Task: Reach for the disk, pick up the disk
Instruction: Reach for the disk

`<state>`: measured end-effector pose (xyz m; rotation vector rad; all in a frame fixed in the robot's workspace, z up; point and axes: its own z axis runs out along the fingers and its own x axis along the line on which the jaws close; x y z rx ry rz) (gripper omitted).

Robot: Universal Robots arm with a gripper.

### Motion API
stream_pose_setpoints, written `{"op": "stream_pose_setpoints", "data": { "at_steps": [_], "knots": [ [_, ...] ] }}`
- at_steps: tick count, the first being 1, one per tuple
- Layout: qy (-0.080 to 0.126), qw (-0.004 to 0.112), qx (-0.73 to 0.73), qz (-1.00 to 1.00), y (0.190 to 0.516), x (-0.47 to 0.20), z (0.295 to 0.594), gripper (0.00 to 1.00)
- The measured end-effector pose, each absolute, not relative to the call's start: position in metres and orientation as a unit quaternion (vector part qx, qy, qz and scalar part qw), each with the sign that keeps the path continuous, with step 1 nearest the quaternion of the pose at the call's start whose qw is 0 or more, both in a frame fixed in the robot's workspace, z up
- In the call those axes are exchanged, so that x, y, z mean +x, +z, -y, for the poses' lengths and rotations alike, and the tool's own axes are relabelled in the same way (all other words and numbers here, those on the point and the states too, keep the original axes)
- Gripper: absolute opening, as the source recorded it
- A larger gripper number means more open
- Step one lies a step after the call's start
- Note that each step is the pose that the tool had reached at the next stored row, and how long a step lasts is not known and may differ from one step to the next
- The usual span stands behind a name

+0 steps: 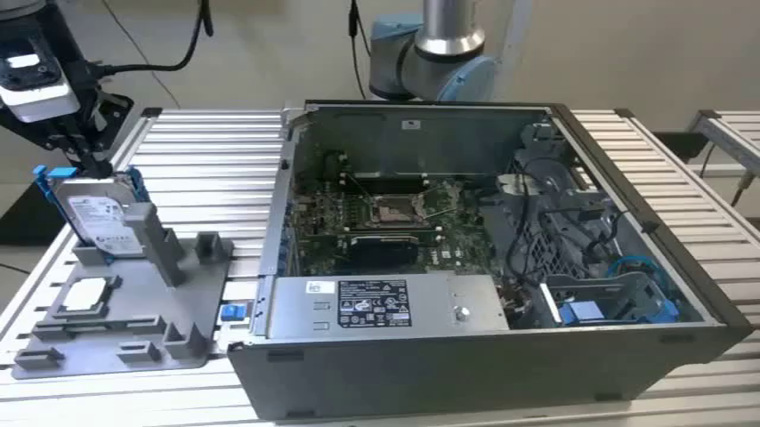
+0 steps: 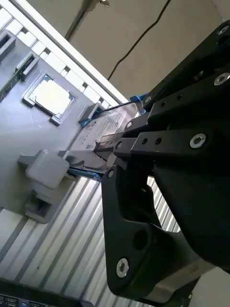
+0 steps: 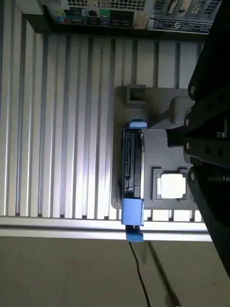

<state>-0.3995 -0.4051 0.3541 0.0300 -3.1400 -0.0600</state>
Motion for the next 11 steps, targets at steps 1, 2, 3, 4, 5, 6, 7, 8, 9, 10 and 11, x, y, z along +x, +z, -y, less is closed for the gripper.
{"op": "stream_pose_setpoints", "data": {
  "at_steps": [1, 2, 3, 4, 5, 6, 7, 8, 9, 10, 11],
  "knots": [
    [-0.019, 0.000, 0.010, 1.000, 0.3541, -0.3995, 0.4051, 0.00],
    [-0.019, 0.000, 0.010, 1.000, 0.3541, -0.3995, 0.4051, 0.00],
    [-0.019, 0.000, 0.010, 1.000, 0.3542, -0.3995, 0.4051, 0.00],
    [-0.019, 0.000, 0.010, 1.000, 0.3542, -0.3995, 0.4051, 0.00],
    [-0.019, 0.000, 0.010, 1.000, 0.3541, -0.3995, 0.4051, 0.00],
    [-0.019, 0.000, 0.010, 1.000, 0.3542, -0.3995, 0.4051, 0.00],
    [-0.019, 0.000, 0.010, 1.000, 0.3542, -0.3995, 0.4051, 0.00],
    [-0.019, 0.000, 0.010, 1.000, 0.3542, -0.3995, 0.4051, 0.00],
    [-0.019, 0.000, 0.010, 1.000, 0.3542, -0.3995, 0.4051, 0.00],
    [-0.019, 0.000, 0.010, 1.000, 0.3542, -0.3995, 0.4051, 0.00],
    [-0.019, 0.000, 0.010, 1.000, 0.3542, -0.3995, 0.4051, 0.00]
  ]
}}
